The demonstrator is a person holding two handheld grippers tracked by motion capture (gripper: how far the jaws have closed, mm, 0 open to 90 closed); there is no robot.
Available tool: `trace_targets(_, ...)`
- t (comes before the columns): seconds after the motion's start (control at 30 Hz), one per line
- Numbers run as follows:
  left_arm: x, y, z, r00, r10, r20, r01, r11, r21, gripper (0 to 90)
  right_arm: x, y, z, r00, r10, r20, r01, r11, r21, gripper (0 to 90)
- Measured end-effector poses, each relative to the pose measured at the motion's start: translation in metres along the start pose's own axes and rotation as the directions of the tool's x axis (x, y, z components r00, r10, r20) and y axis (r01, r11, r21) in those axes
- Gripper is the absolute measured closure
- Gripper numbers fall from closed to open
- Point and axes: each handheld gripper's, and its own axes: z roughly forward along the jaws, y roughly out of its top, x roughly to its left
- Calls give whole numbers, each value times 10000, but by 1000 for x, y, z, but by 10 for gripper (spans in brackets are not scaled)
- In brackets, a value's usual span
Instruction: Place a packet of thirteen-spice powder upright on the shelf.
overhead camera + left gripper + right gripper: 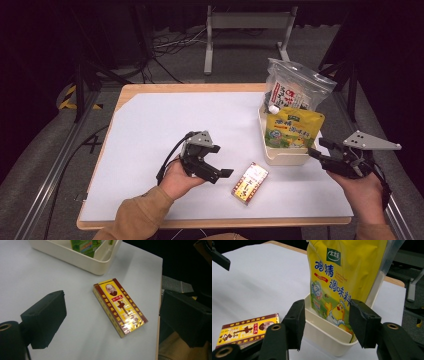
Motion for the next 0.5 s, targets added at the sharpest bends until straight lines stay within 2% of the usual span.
trace_targets(0.03,-2,3,5,10000,61,-50,-60,9998,212,72,0,-1,0,10000,41,-23,-41,10000,-19,464)
trace_targets(0.07,-2,3,5,10000,61,-50,-60,9998,212,58,0,-1,0,10000,41,-23,-41,10000,-19,464)
trace_targets(0.13,-3,5,10,10000,25,23,-25,9994,337,55,-2,-3,0,9993,356,-86,-358,9989,-311,449)
trace_targets(0.17,-5,5,13,10000,22,54,-24,9992,401,50,-3,-3,1,9991,393,-150,-396,9990,-185,447)
trace_targets(0.23,-7,6,18,10000,68,33,-70,9982,592,46,-2,-3,0,9997,238,56,-237,9996,-144,447)
trace_targets(0.5,-13,9,37,9997,235,-17,-232,9940,1066,42,-1,-3,1,9999,134,-2,-134,9998,-150,432)
